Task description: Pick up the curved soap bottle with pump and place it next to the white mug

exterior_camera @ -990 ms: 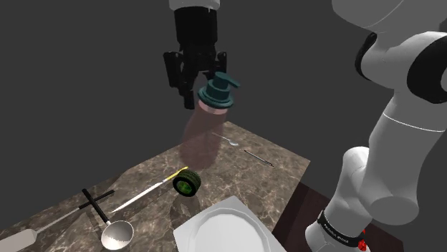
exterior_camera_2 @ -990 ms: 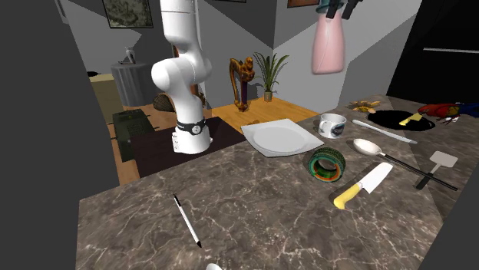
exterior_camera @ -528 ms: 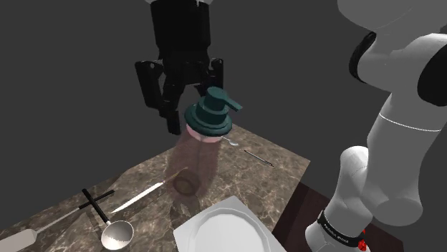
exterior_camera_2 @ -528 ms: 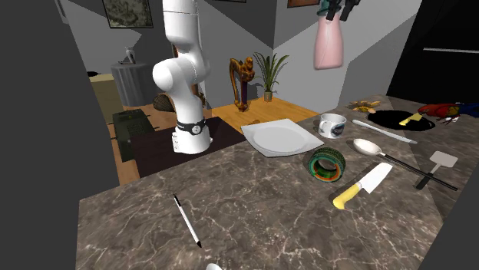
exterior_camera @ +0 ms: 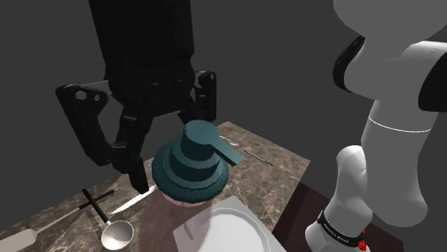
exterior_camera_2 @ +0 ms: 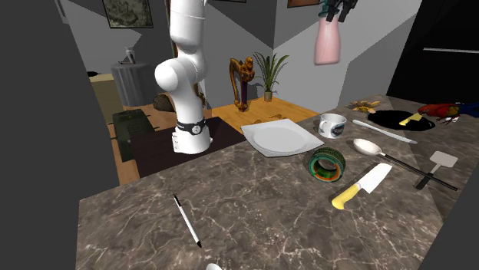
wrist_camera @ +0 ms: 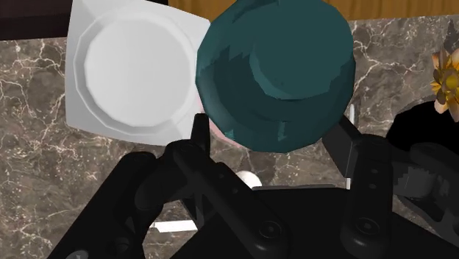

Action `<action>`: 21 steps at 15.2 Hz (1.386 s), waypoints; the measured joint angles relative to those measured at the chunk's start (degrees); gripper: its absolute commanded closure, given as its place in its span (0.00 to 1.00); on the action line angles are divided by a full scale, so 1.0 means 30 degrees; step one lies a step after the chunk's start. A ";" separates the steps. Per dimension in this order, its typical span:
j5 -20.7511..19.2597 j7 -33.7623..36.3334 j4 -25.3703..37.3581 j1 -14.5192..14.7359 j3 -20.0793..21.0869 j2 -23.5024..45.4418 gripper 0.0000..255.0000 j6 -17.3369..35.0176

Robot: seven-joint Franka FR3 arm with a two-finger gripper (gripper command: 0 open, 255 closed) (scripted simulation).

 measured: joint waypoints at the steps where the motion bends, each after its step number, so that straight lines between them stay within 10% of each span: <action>1: -0.0233 0.0477 0.0764 0.0417 0.0156 0.0597 1.00 -0.0126; 8: -0.2258 0.4134 0.7964 0.4668 0.0901 0.5490 1.00 -0.2053; 21: -0.1154 0.3399 0.0210 0.3110 0.1007 0.2708 1.00 0.2899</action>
